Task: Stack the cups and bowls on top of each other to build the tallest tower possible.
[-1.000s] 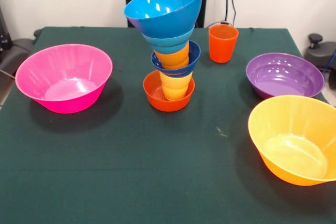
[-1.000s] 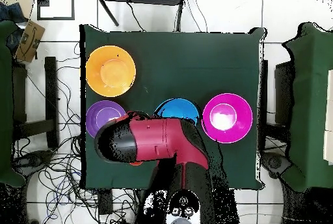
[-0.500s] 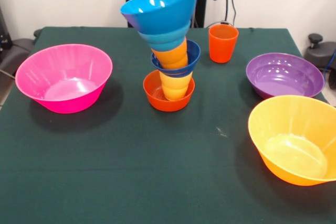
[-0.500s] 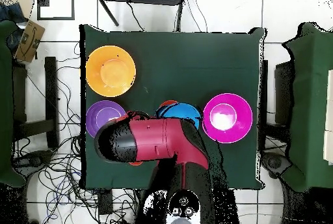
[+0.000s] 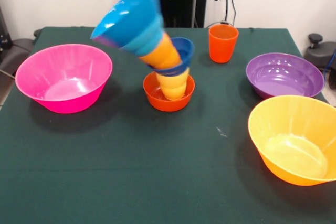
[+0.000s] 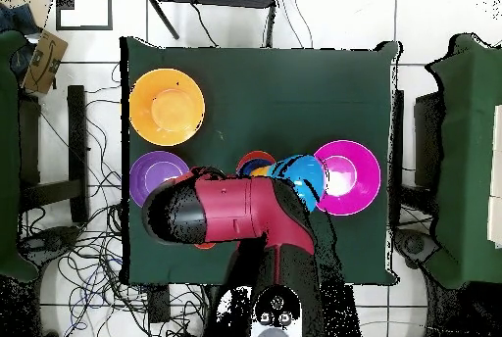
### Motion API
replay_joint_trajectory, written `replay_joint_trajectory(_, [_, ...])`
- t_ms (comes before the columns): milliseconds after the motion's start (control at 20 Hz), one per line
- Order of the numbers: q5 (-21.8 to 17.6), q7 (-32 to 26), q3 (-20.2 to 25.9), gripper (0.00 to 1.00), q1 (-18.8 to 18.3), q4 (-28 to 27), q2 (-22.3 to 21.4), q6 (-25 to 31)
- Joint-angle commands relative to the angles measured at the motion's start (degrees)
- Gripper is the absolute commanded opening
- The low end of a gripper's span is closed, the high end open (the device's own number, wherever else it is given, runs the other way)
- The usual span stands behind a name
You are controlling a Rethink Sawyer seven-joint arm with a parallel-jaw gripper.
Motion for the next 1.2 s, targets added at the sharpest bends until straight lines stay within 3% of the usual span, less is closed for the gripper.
replay_joint_trajectory(50, [1.22, 3.67, 2.57, 1.00, 0.43, 3.20, 1.41, 3.12])
replay_joint_trajectory(750, [1.67, 2.18, 3.16, 1.00, -0.29, 3.42, 1.47, 2.09])
replay_joint_trajectory(1200, [-0.69, 2.86, 1.95, 1.00, 0.70, 2.63, 1.95, -0.51])
